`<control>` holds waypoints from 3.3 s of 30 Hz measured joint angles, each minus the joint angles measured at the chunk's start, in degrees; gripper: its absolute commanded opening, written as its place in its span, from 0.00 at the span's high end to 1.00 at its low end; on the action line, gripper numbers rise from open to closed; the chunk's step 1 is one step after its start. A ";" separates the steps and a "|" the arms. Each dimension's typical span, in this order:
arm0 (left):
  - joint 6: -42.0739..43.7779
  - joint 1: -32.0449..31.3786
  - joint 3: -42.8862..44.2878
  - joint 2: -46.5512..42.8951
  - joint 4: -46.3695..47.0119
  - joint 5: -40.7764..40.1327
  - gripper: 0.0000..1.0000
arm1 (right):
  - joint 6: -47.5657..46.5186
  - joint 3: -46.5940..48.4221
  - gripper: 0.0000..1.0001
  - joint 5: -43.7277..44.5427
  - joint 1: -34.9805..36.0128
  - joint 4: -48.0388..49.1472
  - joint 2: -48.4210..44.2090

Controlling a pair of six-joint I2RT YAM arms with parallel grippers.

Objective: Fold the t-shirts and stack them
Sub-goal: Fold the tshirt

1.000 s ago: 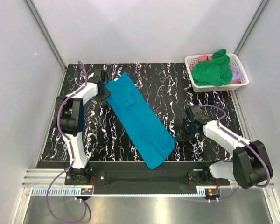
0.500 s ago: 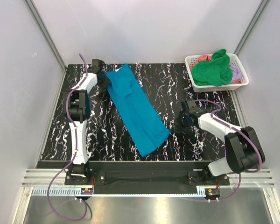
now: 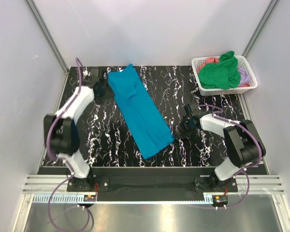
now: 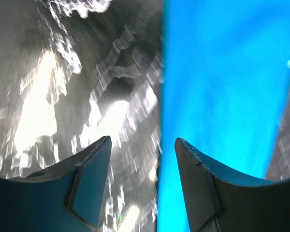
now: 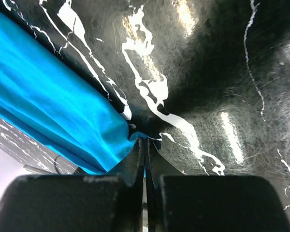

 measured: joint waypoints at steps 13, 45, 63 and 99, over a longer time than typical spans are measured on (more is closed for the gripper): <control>-20.83 -34.95 -35.76 -28.79 1.46 -2.40 0.48 | -5.16 0.81 1.00 -0.87 0.02 -5.27 -2.21; -51.52 -59.45 -39.34 -18.64 7.37 -9.68 0.48 | -8.13 -2.08 1.00 -1.55 0.02 -6.43 -6.29; -59.30 -62.23 -41.59 -22.49 7.10 -12.35 0.54 | -8.28 -2.08 1.00 -2.01 0.02 -6.43 -6.40; -60.41 -58.40 -40.46 -30.14 4.57 -13.07 1.00 | -11.76 12.04 1.00 1.22 0.04 -15.30 -6.19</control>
